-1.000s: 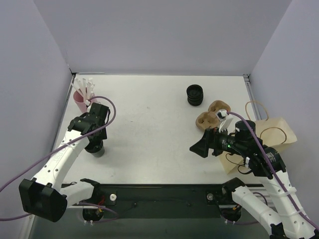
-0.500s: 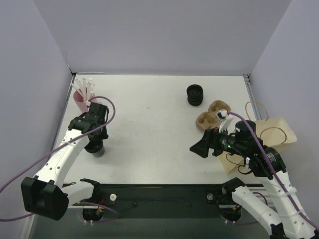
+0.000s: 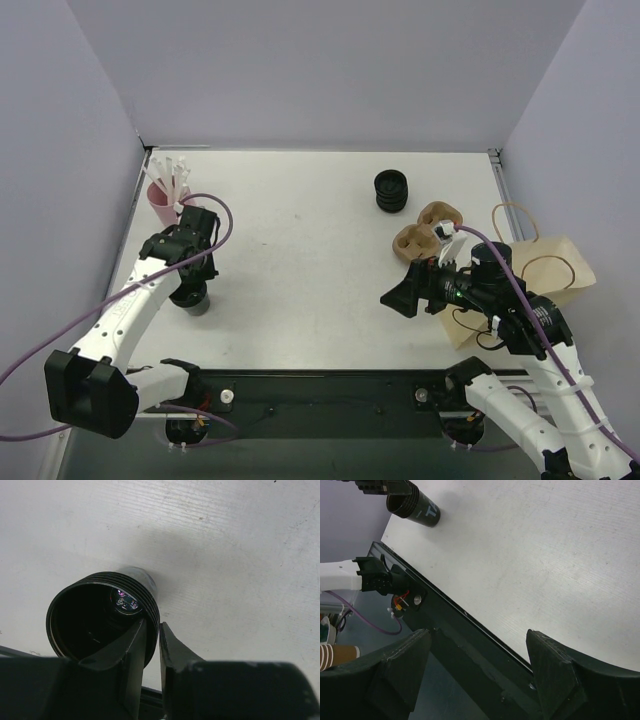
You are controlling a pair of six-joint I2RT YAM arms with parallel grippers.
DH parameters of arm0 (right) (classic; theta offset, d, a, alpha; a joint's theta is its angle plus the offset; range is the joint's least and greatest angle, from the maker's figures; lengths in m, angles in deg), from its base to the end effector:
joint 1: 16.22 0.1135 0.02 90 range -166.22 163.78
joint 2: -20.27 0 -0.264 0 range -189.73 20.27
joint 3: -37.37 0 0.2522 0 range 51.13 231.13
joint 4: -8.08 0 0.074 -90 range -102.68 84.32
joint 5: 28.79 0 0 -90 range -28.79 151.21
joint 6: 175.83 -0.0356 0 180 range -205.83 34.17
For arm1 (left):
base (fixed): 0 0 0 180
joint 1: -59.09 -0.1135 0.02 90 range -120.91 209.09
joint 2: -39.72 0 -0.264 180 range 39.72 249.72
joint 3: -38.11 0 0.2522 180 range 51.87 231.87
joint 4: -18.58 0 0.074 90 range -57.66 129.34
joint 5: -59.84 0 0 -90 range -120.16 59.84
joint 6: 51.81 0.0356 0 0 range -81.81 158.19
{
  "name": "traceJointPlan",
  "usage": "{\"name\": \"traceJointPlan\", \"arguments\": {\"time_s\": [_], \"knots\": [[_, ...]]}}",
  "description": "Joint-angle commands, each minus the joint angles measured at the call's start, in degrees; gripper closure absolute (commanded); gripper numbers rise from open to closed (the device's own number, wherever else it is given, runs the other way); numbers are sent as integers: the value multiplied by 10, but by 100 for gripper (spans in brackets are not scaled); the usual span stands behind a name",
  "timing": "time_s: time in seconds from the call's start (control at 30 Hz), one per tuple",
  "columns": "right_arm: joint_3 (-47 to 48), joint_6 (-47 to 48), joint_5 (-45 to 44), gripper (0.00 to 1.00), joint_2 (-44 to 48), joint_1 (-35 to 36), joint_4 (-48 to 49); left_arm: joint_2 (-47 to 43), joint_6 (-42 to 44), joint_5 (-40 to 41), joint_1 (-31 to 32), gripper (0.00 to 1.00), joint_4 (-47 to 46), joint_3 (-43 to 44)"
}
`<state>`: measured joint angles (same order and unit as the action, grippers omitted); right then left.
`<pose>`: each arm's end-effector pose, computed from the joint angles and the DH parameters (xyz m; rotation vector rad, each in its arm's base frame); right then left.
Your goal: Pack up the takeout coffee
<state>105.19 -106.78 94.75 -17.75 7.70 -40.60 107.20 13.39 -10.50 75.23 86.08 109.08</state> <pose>0.1099 0.0703 0.3679 -0.4699 1.9362 1.0739 0.2125 -0.0490 0.2761 -0.2992 2.5777 0.2116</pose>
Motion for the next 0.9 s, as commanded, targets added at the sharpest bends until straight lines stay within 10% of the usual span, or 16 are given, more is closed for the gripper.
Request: {"name": "traceJointPlan", "arguments": {"time_s": [0.0,0.43,0.87], "knots": [[10,5,12,21,12,-4,15,5,1,3,-2,75,-17,-1],[0,8,8,20,17,-4,13,2,5,6,-2,100,5,19],[2,6,6,20,16,-4,13,9,13,-3,-2,100,35,62]]}}
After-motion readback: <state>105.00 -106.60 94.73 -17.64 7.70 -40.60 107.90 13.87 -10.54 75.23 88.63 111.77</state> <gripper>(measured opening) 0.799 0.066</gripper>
